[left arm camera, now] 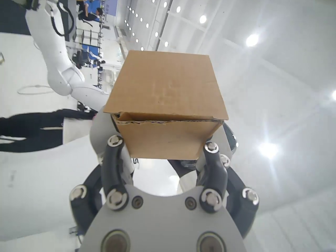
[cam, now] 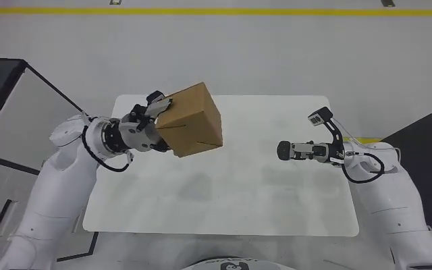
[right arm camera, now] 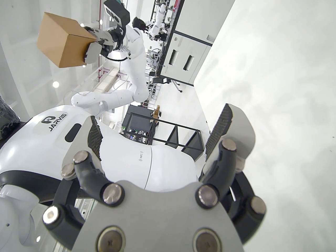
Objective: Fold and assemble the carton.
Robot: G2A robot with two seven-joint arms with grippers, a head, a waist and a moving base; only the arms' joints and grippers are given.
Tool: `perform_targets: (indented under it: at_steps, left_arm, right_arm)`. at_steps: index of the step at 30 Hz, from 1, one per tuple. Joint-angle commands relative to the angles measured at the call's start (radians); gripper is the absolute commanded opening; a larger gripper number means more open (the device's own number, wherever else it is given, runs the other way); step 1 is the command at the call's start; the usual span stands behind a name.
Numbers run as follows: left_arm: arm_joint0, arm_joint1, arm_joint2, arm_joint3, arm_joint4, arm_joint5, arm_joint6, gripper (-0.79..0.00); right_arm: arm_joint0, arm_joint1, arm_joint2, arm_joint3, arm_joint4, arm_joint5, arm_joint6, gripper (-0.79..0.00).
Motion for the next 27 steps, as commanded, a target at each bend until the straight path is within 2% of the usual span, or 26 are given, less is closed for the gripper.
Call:
perform_targets:
  at_steps: [1, 8, 17, 27]
  left_arm:
    - [0.005, -0.004, 0.003, 0.011, -0.052, 0.006, 0.021, -0.785]
    - [0.012, -0.013, 0.018, 0.028, -0.127, 0.049, 0.046, -0.785]
    - [0.010, -0.015, 0.019, 0.032, -0.138, 0.044, 0.051, -0.785]
    - [0.033, -0.032, 0.054, 0.080, -0.413, 0.223, 0.135, -0.785]
  right_arm:
    - [0.000, 0.000, 0.000, 0.000, 0.000, 0.000, 0.000, 0.000]
    - [0.000, 0.000, 0.000, 0.000, 0.000, 0.000, 0.000, 0.000]
    - [0.000, 0.000, 0.000, 0.000, 0.000, 0.000, 0.000, 0.000]
    - [0.000, 0.000, 0.000, 0.000, 0.000, 0.000, 0.000, 0.000]
